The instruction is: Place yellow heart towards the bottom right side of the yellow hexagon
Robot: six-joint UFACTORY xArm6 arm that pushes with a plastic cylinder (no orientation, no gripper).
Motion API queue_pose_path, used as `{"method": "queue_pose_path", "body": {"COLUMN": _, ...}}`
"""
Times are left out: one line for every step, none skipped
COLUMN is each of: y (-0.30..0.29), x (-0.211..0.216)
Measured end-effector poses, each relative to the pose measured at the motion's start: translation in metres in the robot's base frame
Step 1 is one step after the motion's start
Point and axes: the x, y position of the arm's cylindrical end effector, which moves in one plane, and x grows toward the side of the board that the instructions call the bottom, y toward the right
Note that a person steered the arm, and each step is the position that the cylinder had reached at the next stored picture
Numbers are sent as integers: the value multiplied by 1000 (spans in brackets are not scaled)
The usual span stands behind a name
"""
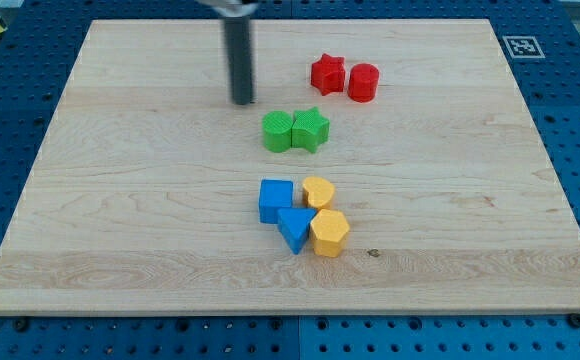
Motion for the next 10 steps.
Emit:
{"method": "queue_pose_path", "body": {"y": -33, "x": 37}}
{"method": "queue_pose_path", "body": {"y": -46, "x": 95}}
{"method": "queue_pose_path", "body": {"y": -40, "x": 174}}
{"method": "queue_pose_path", "body": {"y": -2, "x": 250}}
{"method": "queue_pose_path", "body": {"y": 34, "x": 262}}
{"method": "queue_pose_path", "body": {"y": 79, "x": 245}}
{"method": "queue_pose_path", "body": {"y": 95, "x": 232}}
{"method": "queue_pose_path", "body": {"y": 95, "x": 232}}
{"method": "queue_pose_path", "body": {"y": 95, "x": 223}}
{"method": "queue_pose_path", "body": {"y": 96, "x": 216}}
